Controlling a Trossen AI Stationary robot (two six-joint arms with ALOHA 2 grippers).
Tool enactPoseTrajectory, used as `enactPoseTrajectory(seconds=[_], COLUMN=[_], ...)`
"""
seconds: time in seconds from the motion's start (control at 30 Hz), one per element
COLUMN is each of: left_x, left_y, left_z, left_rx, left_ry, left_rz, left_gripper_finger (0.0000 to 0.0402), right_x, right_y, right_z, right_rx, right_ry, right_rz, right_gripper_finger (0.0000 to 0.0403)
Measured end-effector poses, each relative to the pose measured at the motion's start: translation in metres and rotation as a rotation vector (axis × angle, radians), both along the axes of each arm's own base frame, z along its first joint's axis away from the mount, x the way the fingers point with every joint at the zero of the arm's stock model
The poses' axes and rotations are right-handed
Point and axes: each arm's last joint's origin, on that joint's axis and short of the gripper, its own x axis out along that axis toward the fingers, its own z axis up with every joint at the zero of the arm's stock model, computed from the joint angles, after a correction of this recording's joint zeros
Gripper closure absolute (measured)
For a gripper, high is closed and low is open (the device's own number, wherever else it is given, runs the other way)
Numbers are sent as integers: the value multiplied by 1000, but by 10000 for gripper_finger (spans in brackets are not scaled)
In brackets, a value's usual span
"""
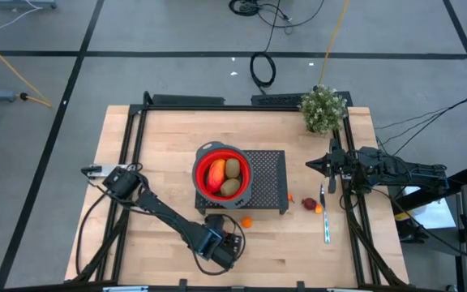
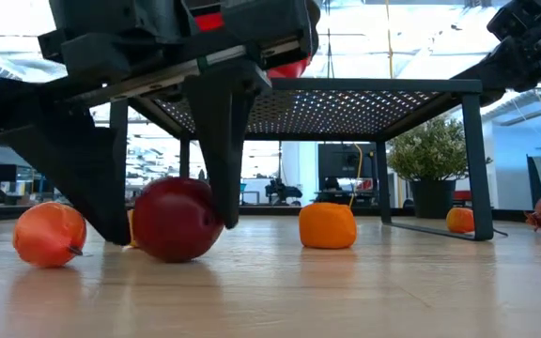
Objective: Pick & Place Fruit
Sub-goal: Put the pomegranate into the red colander on the shelf
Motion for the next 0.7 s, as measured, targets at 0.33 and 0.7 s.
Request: enactPoseTrajectory(seconds=[0.33, 0.7], left_x=[1, 1], left_y=[2, 1], left_z=[0, 0], left_rx=[6, 6], left_ry=[-3, -5], left_rz=[8, 8], left_gripper_finger=[97, 191], right_x=[0, 0], right_y=[0, 0], right_z=[0, 0], right_rx=[0, 0], right_ry=[0, 0], right_rz=[0, 0], right_gripper_finger=[403, 403])
